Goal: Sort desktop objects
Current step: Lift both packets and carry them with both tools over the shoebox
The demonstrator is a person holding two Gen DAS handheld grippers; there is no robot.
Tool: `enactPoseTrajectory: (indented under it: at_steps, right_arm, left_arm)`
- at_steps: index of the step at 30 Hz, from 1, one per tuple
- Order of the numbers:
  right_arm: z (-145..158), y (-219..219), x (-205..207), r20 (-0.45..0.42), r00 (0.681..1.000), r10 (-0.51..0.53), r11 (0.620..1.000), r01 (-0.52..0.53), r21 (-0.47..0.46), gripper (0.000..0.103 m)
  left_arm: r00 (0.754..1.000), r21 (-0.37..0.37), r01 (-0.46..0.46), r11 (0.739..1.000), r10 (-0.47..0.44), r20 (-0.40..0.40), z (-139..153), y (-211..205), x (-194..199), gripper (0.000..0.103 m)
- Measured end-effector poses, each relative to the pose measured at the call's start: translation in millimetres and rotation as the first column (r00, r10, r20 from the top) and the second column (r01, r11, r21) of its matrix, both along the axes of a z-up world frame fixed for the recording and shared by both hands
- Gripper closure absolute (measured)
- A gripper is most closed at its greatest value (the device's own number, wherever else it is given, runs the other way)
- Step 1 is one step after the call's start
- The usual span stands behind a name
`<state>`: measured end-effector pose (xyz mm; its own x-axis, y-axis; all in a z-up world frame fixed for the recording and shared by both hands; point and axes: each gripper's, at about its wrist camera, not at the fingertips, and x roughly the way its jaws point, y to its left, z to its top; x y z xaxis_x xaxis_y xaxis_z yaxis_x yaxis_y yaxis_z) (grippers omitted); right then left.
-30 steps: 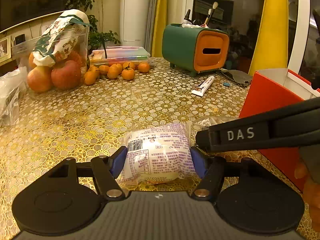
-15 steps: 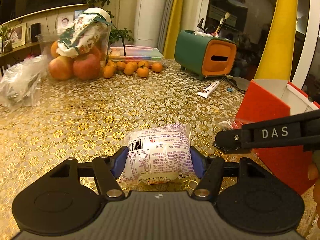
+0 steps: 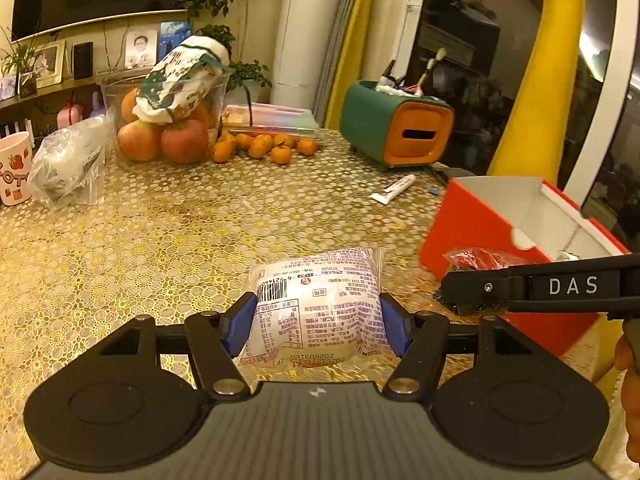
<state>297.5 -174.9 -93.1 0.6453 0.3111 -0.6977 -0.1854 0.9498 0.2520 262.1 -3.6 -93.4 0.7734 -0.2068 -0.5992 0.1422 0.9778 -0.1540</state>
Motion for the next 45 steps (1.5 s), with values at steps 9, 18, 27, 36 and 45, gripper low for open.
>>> enactPoseTrajectory:
  at_steps: [9, 18, 27, 36, 45]
  right_arm:
    - [29, -26, -28, 0.048, 0.998, 0.041, 0.999, -0.04, -0.005, 0.065]
    - [46, -64, -47, 0.097, 0.994, 0.043, 0.998, -0.04, -0.038, 0.065]
    - [52, -107, -48, 0.119, 0.993, 0.014, 0.997, -0.006, -0.072, 0.065]
    - [52, -146, -39, 0.134, 0.99, -0.046, 0.995, 0.057, -0.079, 0.066]
    - [44, -183, -27, 0.133, 0.985, -0.106, 0.99, 0.117, -0.076, 0.065]
  left_arm:
    - [1.0, -0.01, 0.031, 0.999, -0.031, -0.002, 30, -22, -28, 0.038]
    - [0.997, -0.009, 0.081, 0.997, -0.081, 0.006, 49, -51, -40, 0.038]
    - [0.991, 0.008, 0.131, 0.991, -0.131, 0.007, 57, -82, -36, 0.038]
    - [0.982, 0.012, 0.188, 0.982, -0.188, 0.003, 57, -113, -24, 0.038]
    - [0.966, 0.039, 0.259, 0.965, -0.259, 0.0, 58, -152, -5, 0.038]
